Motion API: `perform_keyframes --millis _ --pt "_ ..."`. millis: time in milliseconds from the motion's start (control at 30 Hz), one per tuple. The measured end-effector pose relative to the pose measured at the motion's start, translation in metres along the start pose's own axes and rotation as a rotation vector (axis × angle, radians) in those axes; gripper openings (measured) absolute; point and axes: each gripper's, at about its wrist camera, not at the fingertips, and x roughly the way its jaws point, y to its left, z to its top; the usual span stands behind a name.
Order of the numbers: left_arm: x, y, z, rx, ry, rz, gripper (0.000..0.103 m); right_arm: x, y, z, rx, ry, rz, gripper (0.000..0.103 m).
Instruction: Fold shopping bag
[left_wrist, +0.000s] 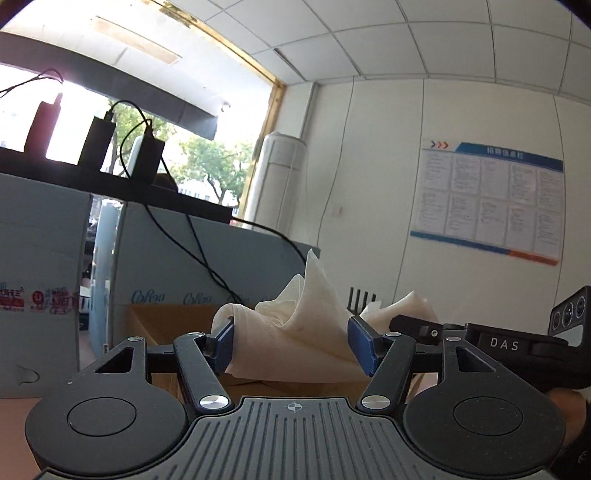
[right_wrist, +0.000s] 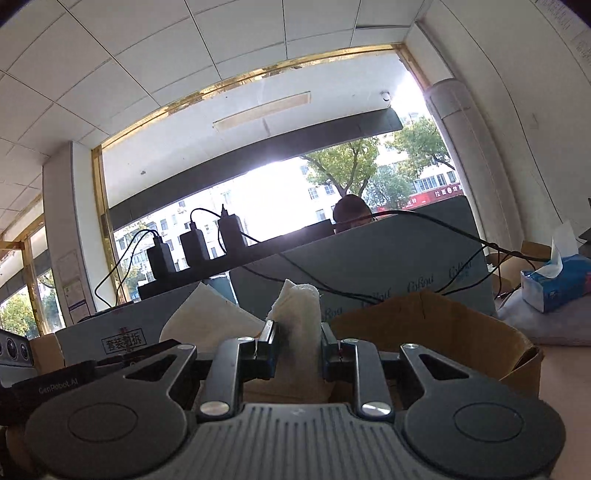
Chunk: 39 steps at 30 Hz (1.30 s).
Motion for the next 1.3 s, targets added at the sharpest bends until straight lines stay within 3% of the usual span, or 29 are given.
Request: perform_keyframes --millis 267,333,400,467,533,600,833,967,1100,1200,1300 --pt "0.043 0.004 -0.012 0.051 0.162 0.076 0.065 0.084 -0.012 -0.009 -0.056 0.185 -0.139 0.031" --pt "0.042 0.002 -0.017 0.080 0.174 0.074 0.082 0.091 -0.014 -0.012 -0.065 0.215 -0.156 0.034" --pt "0.038 0.000 -0.017 0.108 0.164 0.083 0.091 0.098 -0.017 -0.015 -0.076 0.243 -0.183 0.035" --pt "0.032 -0.003 -0.019 0.133 0.143 0.097 0.098 0.103 -0.019 -0.016 -0.096 0.265 -0.230 0.044" --pt "0.026 -0.004 -0.019 0.139 0.123 0.100 0.101 0.101 -0.019 -0.014 -0.109 0.252 -0.275 0.061" --pt "0.011 -0.001 -0.021 0.116 0.094 0.088 0.102 0.097 -0.019 -0.011 -0.104 0.223 -0.296 0.066" --pt "-0.034 0.005 -0.024 0.069 -0.033 0.079 0.103 0.039 0.036 -0.007 -0.129 0.133 -0.211 0.093" --pt "-0.059 0.010 -0.032 0.043 -0.097 0.111 0.103 0.029 0.074 -0.015 -0.177 0.126 -0.137 0.095" --pt "-0.093 0.021 -0.044 0.008 -0.183 0.211 0.103 0.023 0.108 -0.030 -0.193 0.069 -0.063 0.103" --pt "-0.112 0.029 -0.049 0.009 -0.196 0.323 0.103 0.018 0.137 -0.049 -0.234 0.007 -0.010 0.103" --pt "-0.133 0.039 -0.052 0.017 -0.193 0.424 0.103 0.023 0.157 -0.066 -0.217 0.022 0.037 0.103"
